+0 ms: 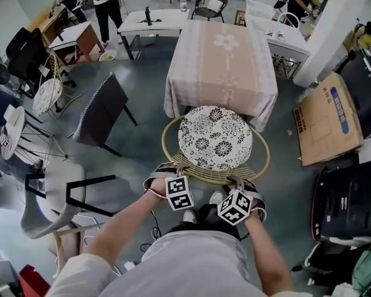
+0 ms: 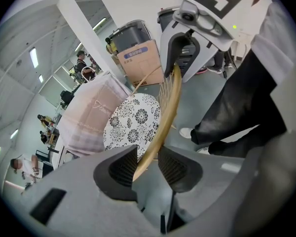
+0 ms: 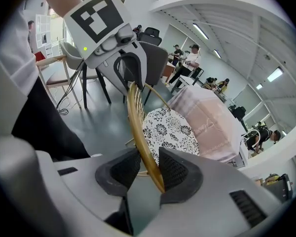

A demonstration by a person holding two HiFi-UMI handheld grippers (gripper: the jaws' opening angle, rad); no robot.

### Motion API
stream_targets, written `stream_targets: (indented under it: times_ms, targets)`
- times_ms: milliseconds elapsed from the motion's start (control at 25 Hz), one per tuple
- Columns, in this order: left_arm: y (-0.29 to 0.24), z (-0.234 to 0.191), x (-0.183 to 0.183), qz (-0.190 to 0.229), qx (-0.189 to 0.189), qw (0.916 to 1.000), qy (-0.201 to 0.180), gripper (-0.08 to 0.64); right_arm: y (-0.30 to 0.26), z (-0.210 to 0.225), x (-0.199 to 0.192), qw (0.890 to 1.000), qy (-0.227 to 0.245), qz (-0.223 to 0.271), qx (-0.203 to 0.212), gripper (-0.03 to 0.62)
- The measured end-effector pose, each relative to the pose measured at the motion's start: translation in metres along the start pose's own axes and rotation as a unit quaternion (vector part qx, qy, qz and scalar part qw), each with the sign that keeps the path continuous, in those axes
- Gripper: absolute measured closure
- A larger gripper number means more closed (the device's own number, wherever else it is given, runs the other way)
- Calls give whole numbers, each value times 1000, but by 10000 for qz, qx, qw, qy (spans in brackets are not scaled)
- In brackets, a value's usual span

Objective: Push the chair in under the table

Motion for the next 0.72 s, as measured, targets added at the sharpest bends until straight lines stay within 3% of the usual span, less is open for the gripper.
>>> stream_targets:
  times_ms: [720]
  targets:
    - [-36,-76,7,-195,59,9998,91,431,-34,74,25,9998,-12,134,126,495]
Point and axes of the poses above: the fingertips, and each gripper's own axes: y backward along the fingers, z to its right, x out of its top, the point moved 10 cm from there along y, backward along the fingers, and after that the axes turned 12 degrees about -y, right-handed, at the moved point
